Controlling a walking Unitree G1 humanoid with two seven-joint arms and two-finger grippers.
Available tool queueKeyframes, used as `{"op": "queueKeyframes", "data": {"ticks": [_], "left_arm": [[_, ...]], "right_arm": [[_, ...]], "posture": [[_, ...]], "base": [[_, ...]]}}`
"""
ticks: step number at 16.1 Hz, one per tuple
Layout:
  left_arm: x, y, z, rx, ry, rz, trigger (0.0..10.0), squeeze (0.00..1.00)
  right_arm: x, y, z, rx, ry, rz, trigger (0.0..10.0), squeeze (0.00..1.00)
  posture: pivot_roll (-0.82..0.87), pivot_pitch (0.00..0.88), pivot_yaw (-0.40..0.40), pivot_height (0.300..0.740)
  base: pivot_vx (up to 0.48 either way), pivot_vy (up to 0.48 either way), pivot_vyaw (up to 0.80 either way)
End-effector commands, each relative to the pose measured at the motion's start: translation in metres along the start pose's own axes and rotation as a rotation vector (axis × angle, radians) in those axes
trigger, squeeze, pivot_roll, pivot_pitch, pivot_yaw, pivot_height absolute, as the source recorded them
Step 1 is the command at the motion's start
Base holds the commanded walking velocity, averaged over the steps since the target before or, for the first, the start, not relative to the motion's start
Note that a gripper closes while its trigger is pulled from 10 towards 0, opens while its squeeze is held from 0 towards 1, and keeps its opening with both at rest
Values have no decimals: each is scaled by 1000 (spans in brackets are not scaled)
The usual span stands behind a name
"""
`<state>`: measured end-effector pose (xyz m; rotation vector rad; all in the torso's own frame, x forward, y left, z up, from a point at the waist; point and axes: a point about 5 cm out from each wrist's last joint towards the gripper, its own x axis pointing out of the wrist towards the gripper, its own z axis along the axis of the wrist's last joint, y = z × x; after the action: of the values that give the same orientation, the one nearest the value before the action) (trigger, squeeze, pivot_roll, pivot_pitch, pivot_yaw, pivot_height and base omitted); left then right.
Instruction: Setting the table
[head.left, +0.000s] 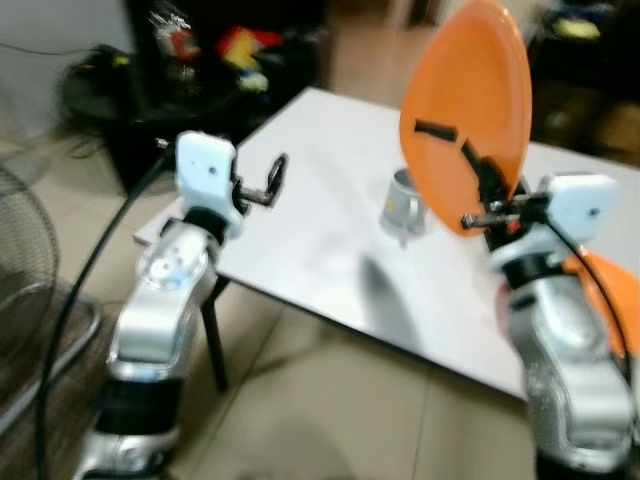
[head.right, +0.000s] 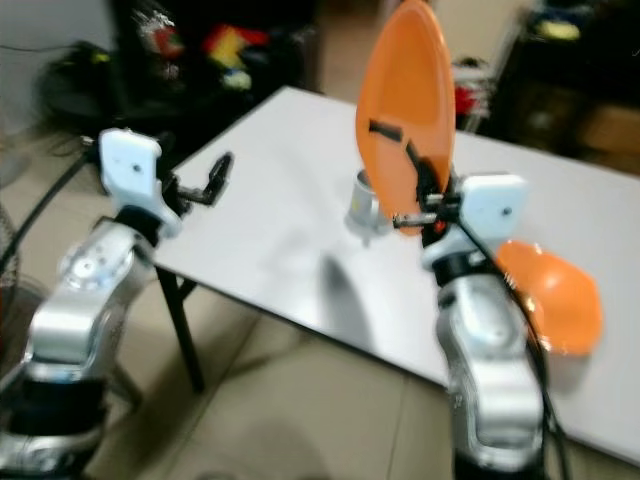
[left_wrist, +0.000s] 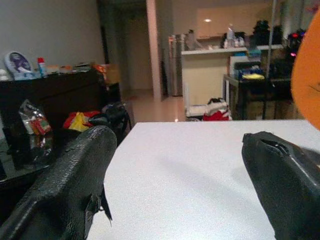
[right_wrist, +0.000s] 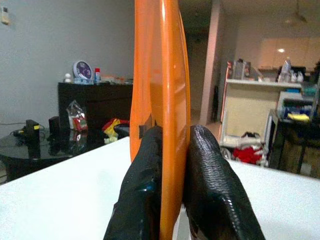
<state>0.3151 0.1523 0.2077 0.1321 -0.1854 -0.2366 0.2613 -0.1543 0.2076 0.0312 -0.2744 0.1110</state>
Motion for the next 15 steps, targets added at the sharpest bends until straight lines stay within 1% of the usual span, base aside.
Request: {"op": "queueKeyframes", "data": {"ticks": [1,3,4,5,6,7,8,9,11,12,13,14,15], "left_arm": [[4,-5,1,4,4,-20,10000,0],[5,-5,0,6,7,-19,10000,0],[7,-4,0,49,14,-19,10000,0],[8,-4,0,66,14,-21,10000,0],[8,-3,0,75,19,-14,10000,0],[8,-3,-1,56,25,-12,10000,0],[6,-1,-3,57,42,-21,10000,0],[3,1,-5,84,55,-34,10000,0],[2,4,-5,97,61,-40,10000,0],[0,8,-7,102,74,-48,10000,0],[-3,10,-11,87,103,-83,10000,0],[-6,8,-15,79,131,-133,10000,0],[-9,6,-17,74,143,-169,10000,0]], "right_arm": [[-3,-8,10,-5,-50,-36,10000,0],[-3,-7,10,-1,-49,-40,10000,0],[-4,-8,9,9,-45,-43,10000,0],[-4,-7,8,22,-40,-45,10000,0],[-4,-6,5,72,-18,-38,10000,0],[-4,-4,1,125,12,-25,10000,0],[-3,-2,-5,217,50,-7,10000,0],[-2,-1,-10,311,88,13,10000,0],[0,-2,-14,368,118,31,10000,0],[3,2,-19,454,178,87,10000,0],[5,5,-24,508,233,145,10000,0],[7,4,-29,614,273,146,10000,0],[8,3,-31,642,284,144,10000,0]], "posture": [[30,0,-19,740],[28,0,-16,740],[29,0,-11,740],[31,0,-10,740],[35,0,-8,740],[35,0,-8,740],[35,0,-8,740],[53,0,-13,740],[53,0,-13,740],[61,0,-19,740],[68,0,-27,740],[74,0,-33,740],[74,0,-33,740]], "base": [[0,480,-800],[0,461,-800],[0,-480,-800],[0,-480,-800],[0,-480,0],[0,0,0],[0,0,0],[0,0,0],[0,0,0],[0,0,0],[0,0,0],[0,0,0],[0,0,0]]}}
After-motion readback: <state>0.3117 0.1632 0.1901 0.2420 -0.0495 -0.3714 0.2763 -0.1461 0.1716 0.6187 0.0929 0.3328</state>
